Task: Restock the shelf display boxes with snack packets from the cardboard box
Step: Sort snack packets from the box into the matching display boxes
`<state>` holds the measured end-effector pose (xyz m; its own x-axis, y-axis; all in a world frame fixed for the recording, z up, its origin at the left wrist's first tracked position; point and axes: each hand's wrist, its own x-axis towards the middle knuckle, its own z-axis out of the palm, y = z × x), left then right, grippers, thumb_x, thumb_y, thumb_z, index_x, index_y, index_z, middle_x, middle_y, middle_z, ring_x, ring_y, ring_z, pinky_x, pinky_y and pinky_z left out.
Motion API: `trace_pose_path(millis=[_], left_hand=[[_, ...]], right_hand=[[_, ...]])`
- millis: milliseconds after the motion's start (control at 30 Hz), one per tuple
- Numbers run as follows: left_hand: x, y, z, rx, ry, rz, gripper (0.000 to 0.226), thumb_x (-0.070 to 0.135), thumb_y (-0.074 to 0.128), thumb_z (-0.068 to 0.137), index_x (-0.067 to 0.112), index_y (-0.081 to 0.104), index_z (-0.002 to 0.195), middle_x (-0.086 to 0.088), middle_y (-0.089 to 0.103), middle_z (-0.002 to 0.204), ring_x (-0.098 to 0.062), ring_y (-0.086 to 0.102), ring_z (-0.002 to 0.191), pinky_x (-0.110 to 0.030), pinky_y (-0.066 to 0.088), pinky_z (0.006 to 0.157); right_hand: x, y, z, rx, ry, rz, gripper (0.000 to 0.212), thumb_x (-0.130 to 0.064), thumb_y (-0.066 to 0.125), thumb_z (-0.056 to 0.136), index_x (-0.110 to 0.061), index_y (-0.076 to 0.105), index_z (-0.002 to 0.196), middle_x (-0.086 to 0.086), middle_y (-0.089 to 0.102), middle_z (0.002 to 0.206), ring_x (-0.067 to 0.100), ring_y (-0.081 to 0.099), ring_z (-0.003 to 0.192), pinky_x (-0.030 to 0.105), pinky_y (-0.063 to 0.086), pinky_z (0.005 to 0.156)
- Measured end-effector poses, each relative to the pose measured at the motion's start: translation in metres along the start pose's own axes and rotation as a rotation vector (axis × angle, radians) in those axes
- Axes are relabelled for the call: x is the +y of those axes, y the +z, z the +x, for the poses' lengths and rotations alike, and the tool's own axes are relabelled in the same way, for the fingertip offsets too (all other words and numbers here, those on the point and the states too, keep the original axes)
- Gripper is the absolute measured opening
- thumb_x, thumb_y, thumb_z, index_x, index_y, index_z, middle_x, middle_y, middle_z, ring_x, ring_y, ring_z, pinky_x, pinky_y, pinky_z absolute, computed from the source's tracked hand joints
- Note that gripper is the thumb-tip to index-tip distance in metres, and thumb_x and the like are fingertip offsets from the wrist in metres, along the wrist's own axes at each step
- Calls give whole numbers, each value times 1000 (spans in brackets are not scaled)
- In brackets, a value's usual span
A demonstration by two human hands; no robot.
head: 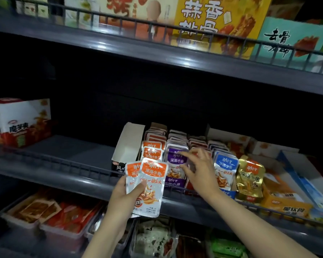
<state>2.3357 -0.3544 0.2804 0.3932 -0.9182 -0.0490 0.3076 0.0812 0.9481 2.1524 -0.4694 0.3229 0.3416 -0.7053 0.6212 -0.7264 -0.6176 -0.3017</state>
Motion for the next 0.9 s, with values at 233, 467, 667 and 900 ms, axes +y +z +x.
trace_pose_path(millis=[233,467,667,900], left_hand=[[7,7,-6,22,95,-11,24,13,67,86,13,54,106,-8,73,95,-23,72,79,-38,58,69],[10,8,-18,-203,150,56,24,13,54,94,26,56,114,1,73,102,-18,72,90,-28,57,70],[25,2,1,-208,257,103,45,7,66,84,26,51,123,-1,73,93,-15,71,89,-28,58,72],[18,-18,33,60,603,699,55,55,34,91,38,30,143,24,30,143,4,22,136,-28,23,114]], right_hand=[[-63,-23,-6,-174,2,401,44,-34,44,98,-27,41,141,-16,38,137,-3,34,128,8,33,100],[-80,-36,12,-637,89,505,53,-19,60,93,-31,35,139,-8,52,128,4,60,106,18,54,84],[-83,-57,55,-842,144,378,41,-19,81,75,-22,58,109,-3,69,103,7,69,89,23,57,80],[-91,-57,127,-428,179,252,48,-20,79,76,-15,60,119,4,67,115,10,64,92,16,50,82]])
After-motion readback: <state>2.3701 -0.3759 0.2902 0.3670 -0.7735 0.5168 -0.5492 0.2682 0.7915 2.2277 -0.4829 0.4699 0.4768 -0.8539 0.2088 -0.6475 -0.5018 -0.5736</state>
